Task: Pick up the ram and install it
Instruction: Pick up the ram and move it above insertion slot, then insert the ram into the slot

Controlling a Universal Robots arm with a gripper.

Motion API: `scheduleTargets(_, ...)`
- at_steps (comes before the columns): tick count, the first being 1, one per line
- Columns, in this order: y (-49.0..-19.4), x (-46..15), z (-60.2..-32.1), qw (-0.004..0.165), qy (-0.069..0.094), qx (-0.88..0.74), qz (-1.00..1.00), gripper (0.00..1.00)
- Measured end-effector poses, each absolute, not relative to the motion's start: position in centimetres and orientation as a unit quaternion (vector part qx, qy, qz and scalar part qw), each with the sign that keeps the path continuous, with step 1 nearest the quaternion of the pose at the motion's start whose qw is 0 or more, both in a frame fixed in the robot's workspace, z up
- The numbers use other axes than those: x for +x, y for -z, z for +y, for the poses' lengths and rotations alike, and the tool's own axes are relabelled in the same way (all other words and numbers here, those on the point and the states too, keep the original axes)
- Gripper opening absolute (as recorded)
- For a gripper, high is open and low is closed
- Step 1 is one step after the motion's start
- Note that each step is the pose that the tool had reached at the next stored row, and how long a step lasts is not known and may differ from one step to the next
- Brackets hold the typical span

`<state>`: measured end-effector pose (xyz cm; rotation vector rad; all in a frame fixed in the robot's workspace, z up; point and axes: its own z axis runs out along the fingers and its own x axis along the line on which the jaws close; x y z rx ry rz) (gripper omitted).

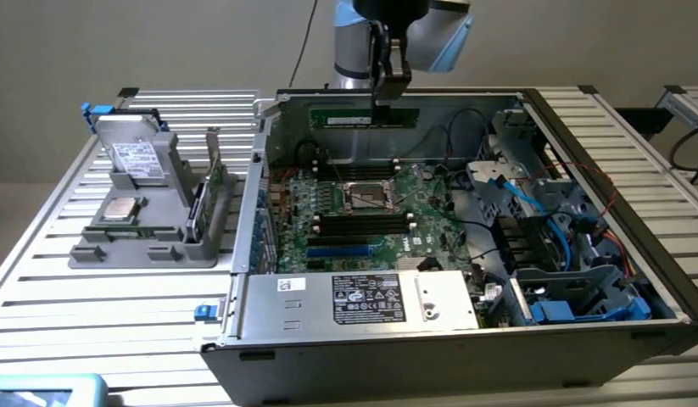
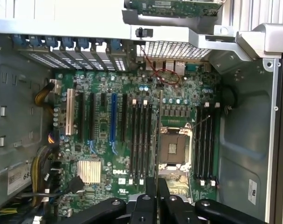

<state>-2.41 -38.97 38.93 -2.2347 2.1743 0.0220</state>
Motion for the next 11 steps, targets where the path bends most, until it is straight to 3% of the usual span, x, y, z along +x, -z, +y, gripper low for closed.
scheduleTargets(11, -37.0, -2.4, -38.7, 0.012, -0.007, -0.717, 0.697, 0.13)
